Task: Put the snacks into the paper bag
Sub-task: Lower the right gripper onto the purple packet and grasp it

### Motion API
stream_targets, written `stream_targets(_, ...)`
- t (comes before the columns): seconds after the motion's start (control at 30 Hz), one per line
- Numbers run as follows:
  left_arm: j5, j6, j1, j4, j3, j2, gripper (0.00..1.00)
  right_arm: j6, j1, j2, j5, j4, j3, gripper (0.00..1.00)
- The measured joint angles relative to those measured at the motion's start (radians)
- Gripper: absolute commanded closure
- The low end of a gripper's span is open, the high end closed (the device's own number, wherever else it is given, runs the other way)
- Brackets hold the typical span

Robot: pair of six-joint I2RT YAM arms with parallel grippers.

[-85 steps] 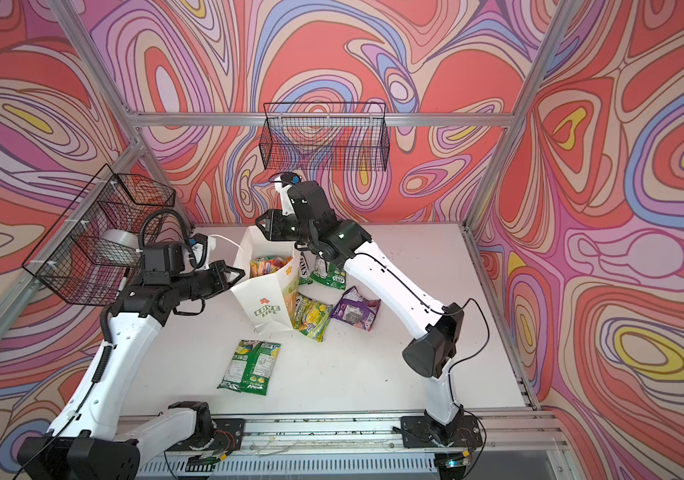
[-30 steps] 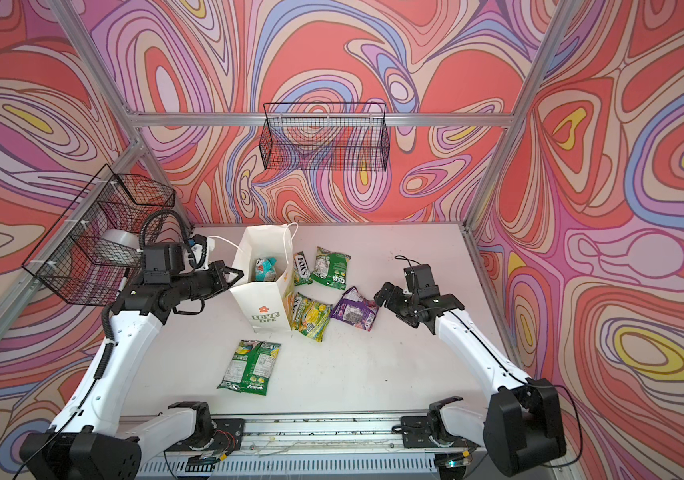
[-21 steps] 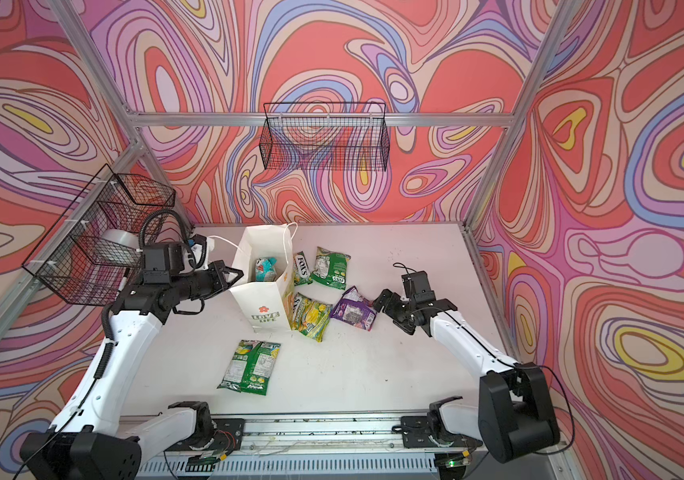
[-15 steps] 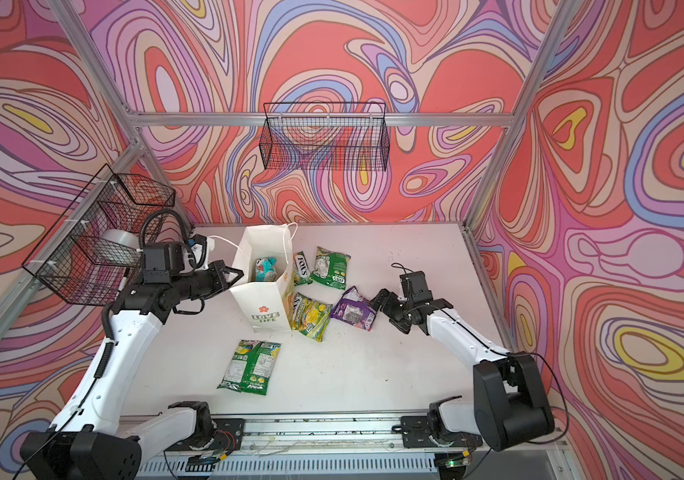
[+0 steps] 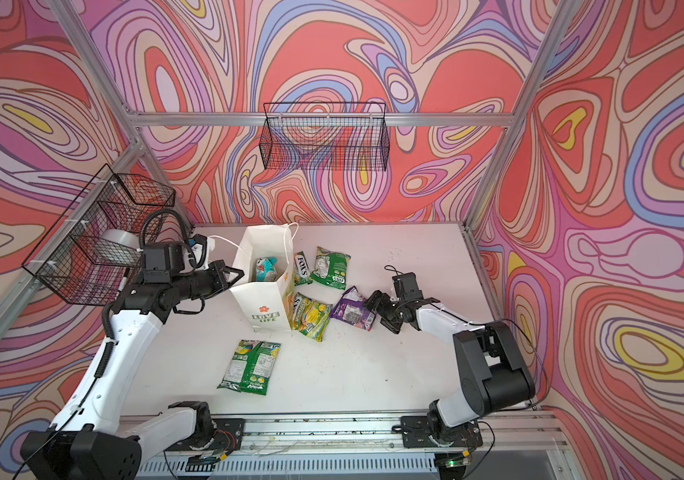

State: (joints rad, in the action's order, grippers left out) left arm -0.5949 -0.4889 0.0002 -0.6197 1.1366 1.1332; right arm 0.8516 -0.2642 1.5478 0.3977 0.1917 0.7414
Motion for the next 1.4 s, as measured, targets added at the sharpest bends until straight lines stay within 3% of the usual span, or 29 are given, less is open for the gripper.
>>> stream_targets(0.2,-0.005,-0.002,0.000,0.002,0.000,0.002,1.00,0.008,-0.029,0.048,-0.015,-0.047,0.017,0.25)
stream_targets(0.4,-0.007,-0.003,0.001,0.002,0.000,0.002,1.00,0.010,-0.029,0.078,-0.023,-0.071,0.023,0.54)
stream_targets(0.63,-0.008,-0.006,0.002,0.003,0.000,0.002,1.00,0.003,-0.032,0.077,-0.024,-0.068,0.041,0.82)
stream_targets(0.93,-0.013,-0.012,0.003,0.003,-0.001,0.002,1.00,-0.012,-0.039,0.008,-0.053,0.012,0.079,0.99)
stream_targets(1.4,-0.019,-0.013,0.006,0.004,-0.002,0.002,1.00,-0.092,-0.046,-0.114,-0.143,0.215,0.309,1.00)
